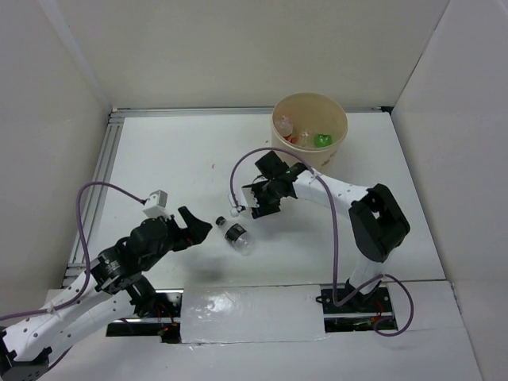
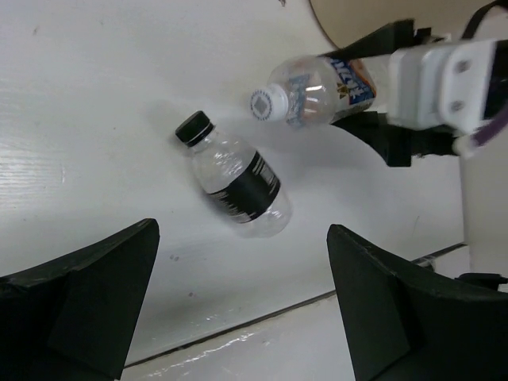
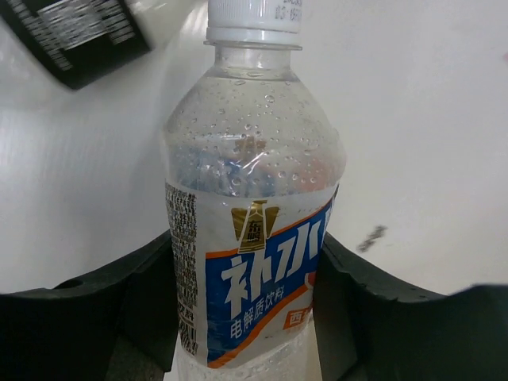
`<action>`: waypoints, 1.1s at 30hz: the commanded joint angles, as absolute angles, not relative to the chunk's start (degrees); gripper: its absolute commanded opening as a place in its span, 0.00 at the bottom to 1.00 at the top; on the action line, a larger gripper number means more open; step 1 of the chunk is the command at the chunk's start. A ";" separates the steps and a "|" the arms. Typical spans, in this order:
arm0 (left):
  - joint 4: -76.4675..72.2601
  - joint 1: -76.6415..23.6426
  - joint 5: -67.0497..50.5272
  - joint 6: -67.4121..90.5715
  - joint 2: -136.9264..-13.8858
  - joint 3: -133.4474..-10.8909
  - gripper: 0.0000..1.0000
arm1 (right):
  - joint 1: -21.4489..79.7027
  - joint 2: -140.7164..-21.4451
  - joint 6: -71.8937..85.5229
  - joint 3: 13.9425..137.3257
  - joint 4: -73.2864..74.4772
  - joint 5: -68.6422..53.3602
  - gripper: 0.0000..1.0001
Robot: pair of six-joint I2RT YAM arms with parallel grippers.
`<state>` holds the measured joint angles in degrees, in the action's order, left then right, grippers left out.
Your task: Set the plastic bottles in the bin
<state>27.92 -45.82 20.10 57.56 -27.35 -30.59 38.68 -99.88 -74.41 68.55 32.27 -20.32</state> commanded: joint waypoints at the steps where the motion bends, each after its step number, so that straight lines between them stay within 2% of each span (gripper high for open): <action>1: 26.54 -46.05 18.72 60.63 -25.93 -30.41 1.00 | 41.04 -94.14 -63.42 78.80 34.63 -24.69 0.20; 9: 28.46 -46.05 16.44 67.76 -29.61 -27.60 1.00 | 41.75 -92.99 -39.66 97.63 30.86 -29.79 0.20; 12: 30.48 -46.05 15.39 68.38 -34.16 -28.12 1.00 | 40.34 -92.46 -30.61 102.73 25.25 -24.56 0.20; 16: 27.70 -46.58 13.28 69.26 -39.19 -26.99 1.00 | 34.12 -91.41 -29.36 103.97 22.16 -17.67 0.20; 21: 23.74 -46.58 14.50 69.96 -44.02 -25.58 1.00 | 22.79 -90.88 -26.89 101.87 23.03 -19.33 0.26; 22: 23.73 -47.10 14.50 69.96 -44.90 -25.58 1.00 | 21.46 -90.27 -26.89 101.26 23.55 -19.34 0.29; 23: 22.86 -47.11 15.11 69.96 -46.74 -25.58 1.00 | 19.36 -90.26 -26.89 100.64 24.42 -20.12 0.43; 25: 20.84 -47.11 15.12 69.44 -48.59 -25.58 1.00 | 17.24 -90.26 -26.89 100.11 26.96 -22.40 0.58; 26: 20.22 -47.63 15.64 69.43 -50.69 -25.58 1.00 | 16.36 -90.26 -26.89 100.11 27.77 -22.41 0.84; 27: 19.61 -47.64 15.64 69.43 -51.93 -25.58 1.00 | 14.87 -90.26 -26.89 100.11 28.56 -23.28 0.94; 28: 18.99 -48.25 16.25 69.43 -53.16 -25.58 1.00 | 14.07 -90.26 -26.89 100.72 29.78 -24.77 1.00; 33: 18.11 -49.83 18.45 68.82 -60.02 -26.72 1.00 | 10.03 -88.78 -25.66 101.43 31.64 -30.31 1.00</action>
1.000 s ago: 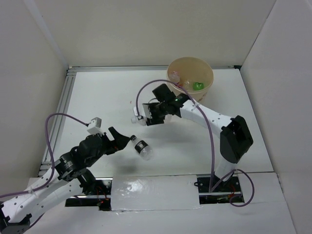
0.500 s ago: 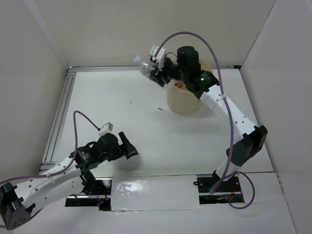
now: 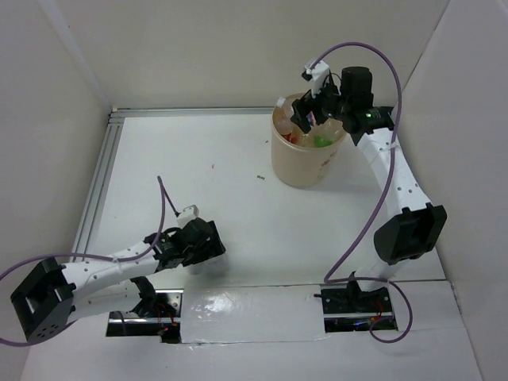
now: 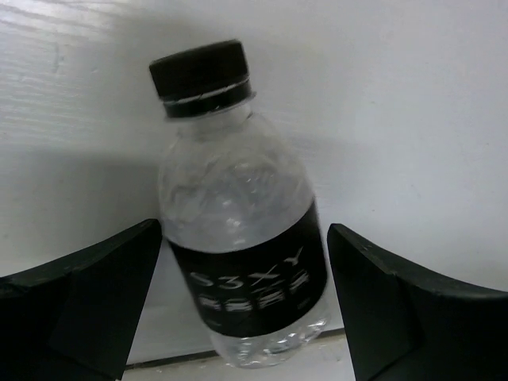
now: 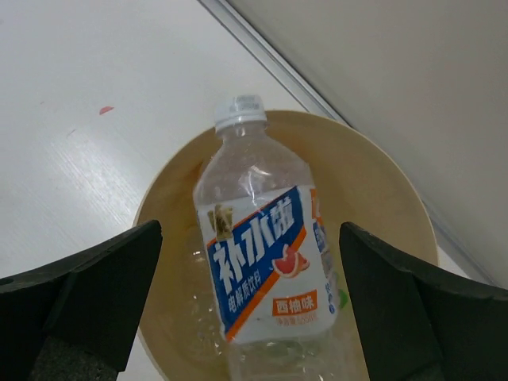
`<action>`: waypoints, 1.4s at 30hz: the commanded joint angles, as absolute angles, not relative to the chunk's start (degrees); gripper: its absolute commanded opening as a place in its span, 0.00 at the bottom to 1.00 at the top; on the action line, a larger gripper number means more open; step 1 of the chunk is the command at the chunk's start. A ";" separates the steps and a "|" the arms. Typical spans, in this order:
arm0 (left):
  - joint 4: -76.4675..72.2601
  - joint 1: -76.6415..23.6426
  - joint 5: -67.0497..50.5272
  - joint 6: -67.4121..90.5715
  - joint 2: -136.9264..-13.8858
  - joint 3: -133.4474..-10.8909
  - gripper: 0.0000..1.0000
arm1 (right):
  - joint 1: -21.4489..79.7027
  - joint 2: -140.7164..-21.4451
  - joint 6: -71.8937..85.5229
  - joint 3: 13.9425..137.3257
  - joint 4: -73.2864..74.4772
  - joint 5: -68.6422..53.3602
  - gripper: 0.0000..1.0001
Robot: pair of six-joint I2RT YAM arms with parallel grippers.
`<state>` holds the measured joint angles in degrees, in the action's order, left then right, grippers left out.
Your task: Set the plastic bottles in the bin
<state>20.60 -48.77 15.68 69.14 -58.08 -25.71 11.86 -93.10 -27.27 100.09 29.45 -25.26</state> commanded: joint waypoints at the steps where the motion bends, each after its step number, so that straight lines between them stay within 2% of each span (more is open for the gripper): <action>1: 18.11 -50.44 18.46 69.51 -61.86 -27.24 1.00 | 8.89 -88.25 -25.66 101.43 31.64 -31.11 1.00; 3: 18.11 -50.98 18.98 70.13 -63.19 -27.25 0.98 | 6.96 -86.40 -24.53 100.90 32.26 -33.57 1.00; 5: 18.11 -52.55 19.51 70.14 -63.19 -28.56 0.88 | 5.54 -83.78 -24.52 99.32 32.26 -36.38 1.00; 7: 18.11 -54.13 20.04 68.91 -62.50 -30.75 0.73 | 3.35 -81.84 -24.52 97.48 32.87 -38.40 1.00; 8: 18.63 -55.97 21.08 68.21 -61.71 -31.89 0.53 | 2.47 -80.78 -24.52 96.86 34.26 -40.41 1.00; 10: 19.50 -57.56 23.37 66.02 -59.77 -36.44 0.44 | -0.42 -77.62 -25.31 94.40 35.32 -42.09 0.92; 11: 20.03 -58.35 23.99 64.70 -59.77 -38.30 0.34 | -1.48 -76.65 -25.83 93.44 36.29 -44.19 0.86; 12: 20.04 -59.58 25.56 63.38 -59.16 -40.32 0.30 | -2.71 -74.38 -26.45 92.38 37.95 -45.08 0.72; 13: 20.04 -60.11 26.10 60.24 -59.15 -42.52 0.28 | -3.94 -73.14 -25.85 89.41 37.97 -45.70 0.41; 14: 18.73 -60.12 26.10 58.03 -59.15 -47.06 0.25 | -6.48 -71.73 -25.84 87.91 38.58 -45.70 0.25; 15: 17.24 -60.64 26.63 55.40 -59.15 -49.46 0.22 | -7.81 -70.24 -25.84 86.32 38.58 -46.40 0.12; 16: 15.31 -60.64 26.63 52.50 -59.85 -51.83 0.18 | -9.13 -67.18 -25.32 82.92 38.58 -46.41 0.05; 18: 10.83 -60.64 26.63 43.98 -62.57 -59.04 0.17 | -13.00 -64.09 -25.31 79.47 38.58 -46.93 0.12; 19: 5.59 -60.64 26.02 40.81 -64.06 -61.50 0.17 | -14.14 -61.46 -25.31 77.97 38.58 -46.93 0.19; 20: 3.28 -60.64 26.02 35.65 -65.73 -66.92 0.17 | -16.24 -60.30 -25.83 75.17 38.58 -46.93 0.35; 21: 1.25 -60.64 26.02 33.07 -70.01 -69.84 0.16 | -17.13 -59.34 -25.84 74.02 38.58 -47.46 0.60; 22: -1.90 -59.25 25.41 30.96 -72.48 -72.74 0.16 | -17.92 -57.85 -25.84 73.05 39.11 -47.46 0.65; 25: -5.61 -55.48 23.12 26.29 -83.18 -84.09 0.18 | -19.86 -56.52 -25.84 69.44 41.99 -49.12 0.70; 29: -9.05 -50.82 21.54 28.28 -95.84 -95.69 0.29 | -21.27 -55.29 -27.67 64.79 44.37 -49.66 0.73; 35: -3.26 -46.24 13.90 34.10 -111.51 -114.24 0.59 | -21.27 -52.74 -29.35 61.96 45.70 -49.04 0.79; 38: 0.07 -46.23 10.55 34.80 -118.11 -121.97 0.79 | -21.27 -52.12 -30.58 60.56 47.37 -49.04 0.93; 42: 1.76 -46.23 7.74 34.80 -122.08 -127.27 0.99 | -21.80 -51.50 -30.59 59.51 48.43 -47.90 1.00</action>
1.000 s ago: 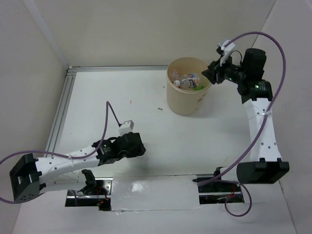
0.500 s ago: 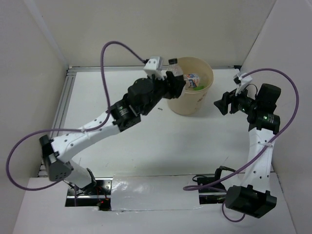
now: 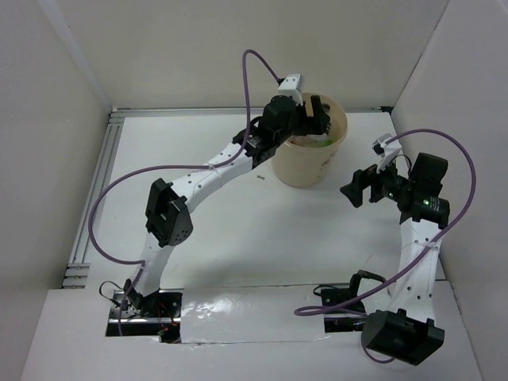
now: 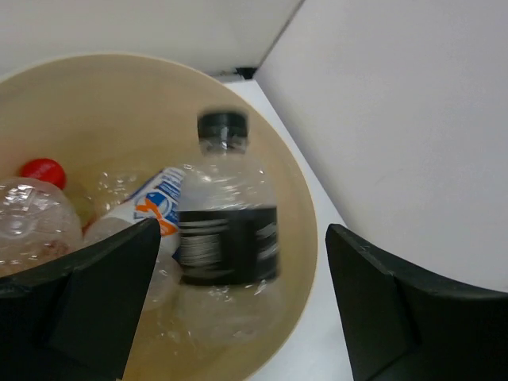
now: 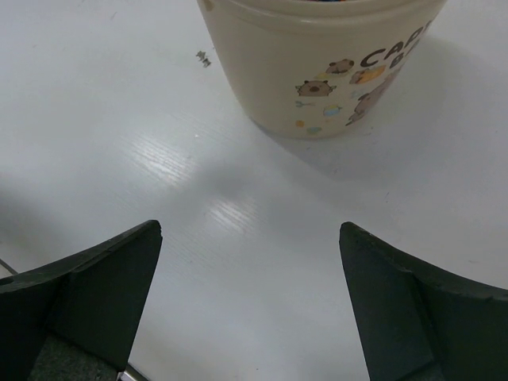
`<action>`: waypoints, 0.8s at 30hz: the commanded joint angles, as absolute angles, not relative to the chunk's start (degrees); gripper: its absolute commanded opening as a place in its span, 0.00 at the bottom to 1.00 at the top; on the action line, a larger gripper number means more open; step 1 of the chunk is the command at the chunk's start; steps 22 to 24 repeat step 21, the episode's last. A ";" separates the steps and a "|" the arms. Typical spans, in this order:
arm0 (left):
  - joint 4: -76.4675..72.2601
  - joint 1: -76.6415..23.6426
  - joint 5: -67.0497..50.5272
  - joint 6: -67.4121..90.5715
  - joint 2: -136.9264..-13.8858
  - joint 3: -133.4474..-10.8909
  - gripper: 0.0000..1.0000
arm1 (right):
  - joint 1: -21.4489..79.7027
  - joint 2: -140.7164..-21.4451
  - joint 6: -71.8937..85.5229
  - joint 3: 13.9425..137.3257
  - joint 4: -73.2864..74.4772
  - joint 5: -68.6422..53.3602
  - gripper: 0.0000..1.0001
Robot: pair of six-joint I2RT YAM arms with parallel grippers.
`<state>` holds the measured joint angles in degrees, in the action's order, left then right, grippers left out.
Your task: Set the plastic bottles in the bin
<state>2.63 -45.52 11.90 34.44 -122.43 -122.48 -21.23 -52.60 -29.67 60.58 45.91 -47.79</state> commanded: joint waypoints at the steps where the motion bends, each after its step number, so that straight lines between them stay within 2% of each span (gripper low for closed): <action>1: 1.76 -46.23 7.21 34.80 -122.08 -127.27 0.99 | -21.80 -51.50 -30.06 58.98 48.43 -47.90 1.00; 5: 1.75 -46.23 7.21 34.80 -120.16 -124.99 0.99 | -21.80 -50.98 -28.84 58.36 48.43 -47.90 1.00; 9: 0.62 -46.23 7.21 32.18 -112.26 -116.92 0.99 | -21.80 -50.98 -28.21 57.83 47.91 -46.94 1.00; 10: 0.62 -46.23 7.21 31.38 -106.93 -114.11 0.99 | -21.80 -50.45 -26.12 57.83 47.38 -46.15 1.00; 13: 0.62 -46.23 4.85 27.69 -97.42 -100.06 0.99 | -21.80 -49.93 -20.34 58.88 45.10 -40.62 1.00; 14: 0.62 -46.23 4.14 26.29 -90.51 -95.67 0.99 | -21.80 -48.96 -18.48 58.89 44.13 -38.69 1.00; 15: 0.62 -46.23 3.61 26.28 -87.05 -86.84 0.99 | -21.80 -48.43 -16.46 58.10 42.82 -36.50 1.00; 18: 0.62 -46.23 2.11 26.36 -74.33 -70.48 0.99 | -21.80 -45.88 -13.72 55.82 39.56 -30.60 1.00; 21: 2.98 -45.71 4.74 27.77 -65.95 -60.50 0.99 | -22.32 -45.00 -12.04 53.97 37.27 -28.65 1.00; 24: 2.98 -45.71 4.74 27.77 -65.95 -60.50 0.99 | -22.32 -45.00 -12.04 53.97 37.27 -28.65 1.00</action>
